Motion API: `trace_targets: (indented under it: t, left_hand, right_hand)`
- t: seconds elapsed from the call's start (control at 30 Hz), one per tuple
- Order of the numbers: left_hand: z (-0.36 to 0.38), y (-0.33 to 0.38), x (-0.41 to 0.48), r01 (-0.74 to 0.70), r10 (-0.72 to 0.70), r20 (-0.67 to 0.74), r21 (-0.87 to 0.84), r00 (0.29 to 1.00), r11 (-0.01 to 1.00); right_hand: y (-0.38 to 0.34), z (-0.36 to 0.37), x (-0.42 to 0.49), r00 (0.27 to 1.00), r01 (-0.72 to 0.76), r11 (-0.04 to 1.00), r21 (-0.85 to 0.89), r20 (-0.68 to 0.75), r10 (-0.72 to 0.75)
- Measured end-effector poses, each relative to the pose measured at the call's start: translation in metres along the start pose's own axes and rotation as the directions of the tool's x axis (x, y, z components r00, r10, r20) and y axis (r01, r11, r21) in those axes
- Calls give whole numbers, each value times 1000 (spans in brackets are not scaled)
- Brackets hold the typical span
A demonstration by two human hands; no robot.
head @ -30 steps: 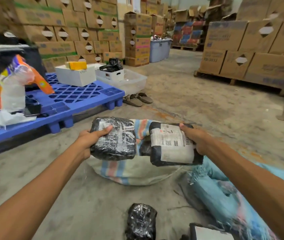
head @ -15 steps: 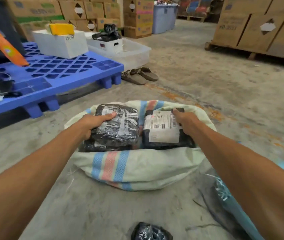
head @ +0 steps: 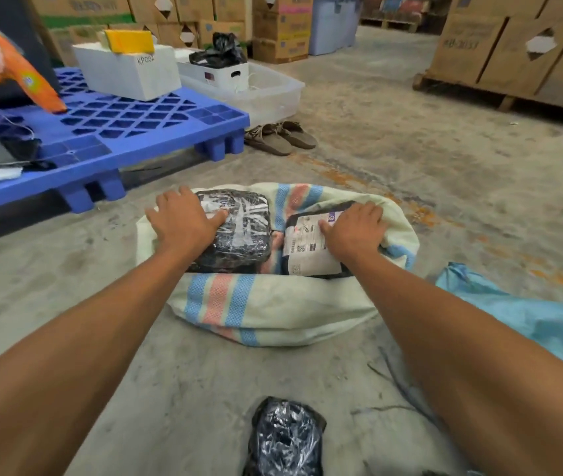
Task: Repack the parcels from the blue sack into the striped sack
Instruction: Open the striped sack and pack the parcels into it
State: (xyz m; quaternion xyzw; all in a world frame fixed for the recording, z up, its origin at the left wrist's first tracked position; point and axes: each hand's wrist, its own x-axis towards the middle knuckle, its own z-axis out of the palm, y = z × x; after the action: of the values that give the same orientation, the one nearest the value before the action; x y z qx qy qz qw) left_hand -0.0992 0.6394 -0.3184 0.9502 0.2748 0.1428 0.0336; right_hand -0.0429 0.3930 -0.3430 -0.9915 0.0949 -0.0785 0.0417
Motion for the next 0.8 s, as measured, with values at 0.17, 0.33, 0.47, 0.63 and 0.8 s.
trace_targets:
  t: [0.17,0.33,0.47,0.63,0.8]
  left_hand:
    - [-41,8,-77,-47,69,40,-405,997,913]
    - [-49,-2,-193,30,159,538,-326,828,945]
    - [-19,-24,-266,133,56,774,-179,631,975]
    - [4,-24,-311,181,-9,669,-188,743,965]
    - [15,-13,-326,70,94,572,-257,815,964]
  right_hand:
    - [51,-44,-70,986,169,961,219,-22,-168]
    - [141,-95,-152,960,56,926,374,236,-154]
    - [207,-113,-224,866,-71,971,230,497,-54]
    - [250,-93,-286,674,-412,895,173,719,171]
    - [257,-79,-318,684,-548,793,264,688,244]
